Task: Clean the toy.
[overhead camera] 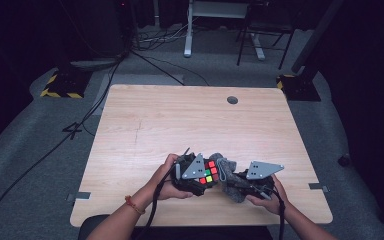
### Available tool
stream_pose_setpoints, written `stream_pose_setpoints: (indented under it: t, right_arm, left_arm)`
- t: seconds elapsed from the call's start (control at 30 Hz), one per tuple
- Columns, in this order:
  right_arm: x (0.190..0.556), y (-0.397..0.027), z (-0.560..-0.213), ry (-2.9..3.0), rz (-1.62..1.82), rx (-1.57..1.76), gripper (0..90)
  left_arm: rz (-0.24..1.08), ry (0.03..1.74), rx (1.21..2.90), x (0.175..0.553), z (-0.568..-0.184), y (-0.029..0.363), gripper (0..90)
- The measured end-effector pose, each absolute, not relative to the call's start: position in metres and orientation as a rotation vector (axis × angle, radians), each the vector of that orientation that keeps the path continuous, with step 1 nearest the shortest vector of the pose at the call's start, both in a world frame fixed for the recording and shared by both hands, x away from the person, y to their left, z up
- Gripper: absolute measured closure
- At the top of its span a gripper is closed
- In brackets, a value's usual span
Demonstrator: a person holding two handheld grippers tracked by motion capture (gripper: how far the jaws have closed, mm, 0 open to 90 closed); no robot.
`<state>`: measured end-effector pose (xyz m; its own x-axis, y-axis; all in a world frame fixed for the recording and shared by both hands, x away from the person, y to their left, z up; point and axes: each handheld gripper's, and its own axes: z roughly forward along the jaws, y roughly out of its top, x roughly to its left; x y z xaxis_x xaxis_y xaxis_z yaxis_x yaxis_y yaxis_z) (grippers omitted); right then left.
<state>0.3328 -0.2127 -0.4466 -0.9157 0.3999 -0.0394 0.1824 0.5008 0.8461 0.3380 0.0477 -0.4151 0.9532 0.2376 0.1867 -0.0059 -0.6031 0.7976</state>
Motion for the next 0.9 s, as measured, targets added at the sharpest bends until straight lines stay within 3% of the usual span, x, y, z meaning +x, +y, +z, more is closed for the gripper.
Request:
stream_pose_setpoints:
  t: [0.23,0.6,0.9]
  right_arm:
    - [0.321,-0.211,-0.426,2.415,1.479,0.427,73.6]
    - [0.335,-0.210,-0.449,2.535,1.321,0.502,73.5]
    - [0.323,-0.211,-0.429,2.429,1.448,0.448,73.6]
  left_arm:
    - [0.348,0.136,2.244,0.334,-0.421,0.039,33.2]
    - [0.343,0.144,2.162,0.334,-0.411,0.049,33.2]
    - [0.355,0.134,2.199,0.334,-0.414,0.045,33.1]
